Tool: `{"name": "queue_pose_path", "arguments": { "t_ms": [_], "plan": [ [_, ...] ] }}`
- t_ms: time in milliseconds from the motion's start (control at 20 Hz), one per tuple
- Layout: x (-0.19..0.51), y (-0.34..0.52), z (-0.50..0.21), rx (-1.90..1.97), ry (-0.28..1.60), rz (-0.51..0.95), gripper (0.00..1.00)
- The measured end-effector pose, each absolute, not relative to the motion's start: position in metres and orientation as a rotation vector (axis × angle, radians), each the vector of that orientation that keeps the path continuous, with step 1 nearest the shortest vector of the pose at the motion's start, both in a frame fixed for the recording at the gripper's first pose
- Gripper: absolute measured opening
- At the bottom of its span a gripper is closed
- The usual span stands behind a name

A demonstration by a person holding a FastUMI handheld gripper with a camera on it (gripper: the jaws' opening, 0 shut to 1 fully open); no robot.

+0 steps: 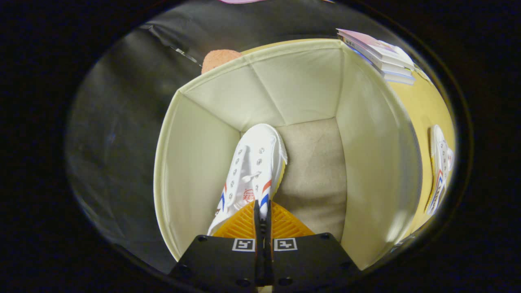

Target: Open the storage box then place both shoes into the box .Put the left shoe in first, then the right shoe, with the right side of both shoes facing outward in a uniform manner.

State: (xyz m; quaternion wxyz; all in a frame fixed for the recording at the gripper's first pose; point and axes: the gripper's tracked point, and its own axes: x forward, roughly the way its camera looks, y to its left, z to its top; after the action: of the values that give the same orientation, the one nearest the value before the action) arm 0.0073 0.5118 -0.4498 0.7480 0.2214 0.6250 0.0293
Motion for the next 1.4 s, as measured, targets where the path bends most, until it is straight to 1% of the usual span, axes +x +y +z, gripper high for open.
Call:
{"name": "queue_pose_path", "arguments": {
  "t_ms": [100,300,550,800,950,1400],
  "plan": [
    [0.007,0.509,-0.454,0.461,1.377,0.054,0.03],
    [0.007,0.512,-0.448,0.514,1.386,0.093,0.18],
    [0.011,0.510,-0.429,0.601,1.363,0.138,0.46],
    [0.015,0.502,-0.386,0.707,1.308,0.238,0.46],
    [0.018,0.478,-0.361,0.753,1.258,0.288,0.46],
    [0.012,0.350,-0.326,0.833,1.113,0.282,0.46]
  ]
}}
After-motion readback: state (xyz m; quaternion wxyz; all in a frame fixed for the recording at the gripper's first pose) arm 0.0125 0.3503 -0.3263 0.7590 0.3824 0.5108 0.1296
